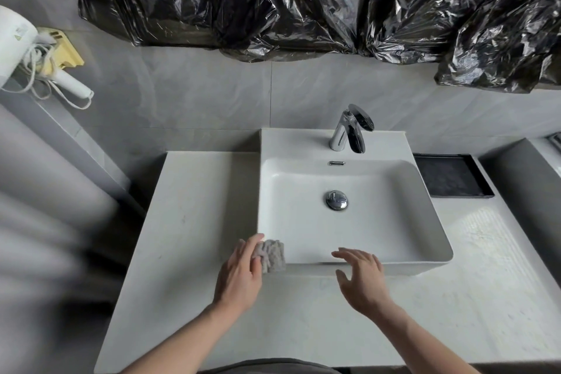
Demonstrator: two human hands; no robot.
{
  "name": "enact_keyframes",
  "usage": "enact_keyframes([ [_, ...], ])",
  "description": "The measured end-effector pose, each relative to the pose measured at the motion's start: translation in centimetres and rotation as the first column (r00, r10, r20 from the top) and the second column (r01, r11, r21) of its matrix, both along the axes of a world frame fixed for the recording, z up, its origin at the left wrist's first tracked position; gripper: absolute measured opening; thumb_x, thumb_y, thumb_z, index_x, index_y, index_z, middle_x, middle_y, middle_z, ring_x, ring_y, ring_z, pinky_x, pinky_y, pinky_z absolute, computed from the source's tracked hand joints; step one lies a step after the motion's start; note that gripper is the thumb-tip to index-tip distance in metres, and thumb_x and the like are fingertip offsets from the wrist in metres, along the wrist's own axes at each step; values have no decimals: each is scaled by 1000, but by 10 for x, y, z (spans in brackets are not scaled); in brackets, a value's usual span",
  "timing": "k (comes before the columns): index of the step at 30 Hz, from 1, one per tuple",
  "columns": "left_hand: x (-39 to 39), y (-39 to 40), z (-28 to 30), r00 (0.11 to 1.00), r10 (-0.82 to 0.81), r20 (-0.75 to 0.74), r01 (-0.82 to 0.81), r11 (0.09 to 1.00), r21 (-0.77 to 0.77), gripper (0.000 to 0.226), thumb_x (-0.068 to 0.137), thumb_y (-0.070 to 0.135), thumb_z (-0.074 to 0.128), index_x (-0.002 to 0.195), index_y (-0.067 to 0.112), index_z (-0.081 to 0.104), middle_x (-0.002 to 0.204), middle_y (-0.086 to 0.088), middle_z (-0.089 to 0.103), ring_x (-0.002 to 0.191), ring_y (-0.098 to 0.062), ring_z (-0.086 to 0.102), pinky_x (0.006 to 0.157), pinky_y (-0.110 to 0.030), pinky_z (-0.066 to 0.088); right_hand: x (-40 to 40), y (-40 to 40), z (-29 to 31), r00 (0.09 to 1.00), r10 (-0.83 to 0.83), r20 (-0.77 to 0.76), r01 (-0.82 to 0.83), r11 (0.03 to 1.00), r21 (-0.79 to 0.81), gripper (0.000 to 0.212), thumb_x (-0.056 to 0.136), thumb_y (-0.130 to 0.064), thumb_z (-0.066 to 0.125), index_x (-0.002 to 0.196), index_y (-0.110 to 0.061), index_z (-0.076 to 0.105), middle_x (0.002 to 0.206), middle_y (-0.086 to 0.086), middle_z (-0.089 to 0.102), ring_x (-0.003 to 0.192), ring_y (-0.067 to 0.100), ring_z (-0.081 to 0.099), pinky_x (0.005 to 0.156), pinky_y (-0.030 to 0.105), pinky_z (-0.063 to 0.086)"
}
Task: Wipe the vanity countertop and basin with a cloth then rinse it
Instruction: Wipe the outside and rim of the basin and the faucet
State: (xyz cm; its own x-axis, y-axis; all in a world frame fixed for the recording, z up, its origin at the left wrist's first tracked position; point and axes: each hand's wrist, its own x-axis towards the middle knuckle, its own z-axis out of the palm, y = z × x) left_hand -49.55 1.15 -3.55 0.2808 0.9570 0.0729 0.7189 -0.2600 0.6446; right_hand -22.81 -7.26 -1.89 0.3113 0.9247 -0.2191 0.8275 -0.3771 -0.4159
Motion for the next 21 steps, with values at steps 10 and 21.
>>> enact_keyframes([
  [10, 41, 108, 11, 993, 76, -86, -83, 993, -85, 21, 93, 16, 54, 102, 23, 71, 99, -2, 53, 83, -26, 58, 67, -27, 40, 7, 0, 2, 993, 106, 59, -101, 991, -87, 39, 93, -32, 59, 131, -40, 60, 132, -24, 60, 129, 7, 47, 114, 26, 21],
  [21, 75, 181, 27, 976, 127, -176, -150, 981, -122, 24, 82, 32, 43, 83, 18, 62, 87, 7, 47, 84, -26, 54, 60, -24, 31, 7, -3, 0, 997, 76, -20, -78, 991, -106, 44, 91, -28, 60, 134, -37, 59, 135, -23, 58, 135, 4, 43, 123, 35, 15],
])
